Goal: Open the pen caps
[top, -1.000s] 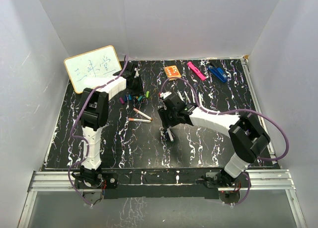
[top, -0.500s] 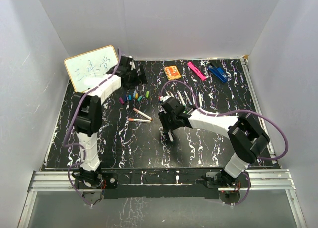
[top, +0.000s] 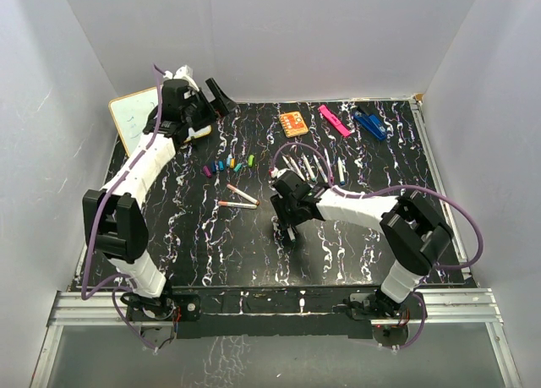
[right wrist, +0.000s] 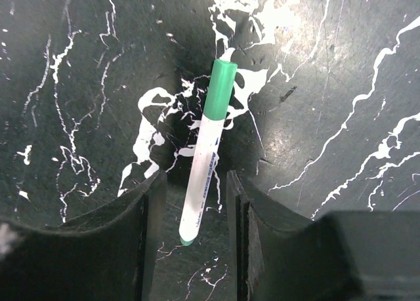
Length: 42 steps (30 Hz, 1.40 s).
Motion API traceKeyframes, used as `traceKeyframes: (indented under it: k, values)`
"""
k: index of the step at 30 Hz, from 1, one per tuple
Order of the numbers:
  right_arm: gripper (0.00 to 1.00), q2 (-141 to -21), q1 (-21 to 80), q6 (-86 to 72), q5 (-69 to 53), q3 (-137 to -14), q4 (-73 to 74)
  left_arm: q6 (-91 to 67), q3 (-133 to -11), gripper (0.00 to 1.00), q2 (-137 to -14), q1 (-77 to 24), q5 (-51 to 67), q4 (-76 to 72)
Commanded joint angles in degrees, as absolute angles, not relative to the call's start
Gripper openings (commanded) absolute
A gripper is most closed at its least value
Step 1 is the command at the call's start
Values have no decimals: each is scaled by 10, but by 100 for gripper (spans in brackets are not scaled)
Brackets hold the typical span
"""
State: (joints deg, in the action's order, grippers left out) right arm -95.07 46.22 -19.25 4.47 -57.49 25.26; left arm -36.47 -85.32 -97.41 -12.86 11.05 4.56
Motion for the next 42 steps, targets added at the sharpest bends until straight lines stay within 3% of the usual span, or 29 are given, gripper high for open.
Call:
traceKeyframes:
  k: [1, 14, 20, 29, 42]
  values:
    - [37, -959, 467, -202, 52, -569, 234, -375, -821, 99, -928, -127, 109, 21]
    - [22, -978, 467, -201, 44, -566, 231, -380, -789, 99, -898, -121, 100, 8]
    - [0, -984, 467, -198, 58, -582, 237, -380, -783, 98, -893, -120, 112, 6]
    - [0, -909, 447, -148, 109, -683, 226, -457, -717, 95, -905, -120, 245, -105]
    - [0, -954, 415, -104, 62, -826, 215, -464, -720, 86, -954, -155, 375, -131]
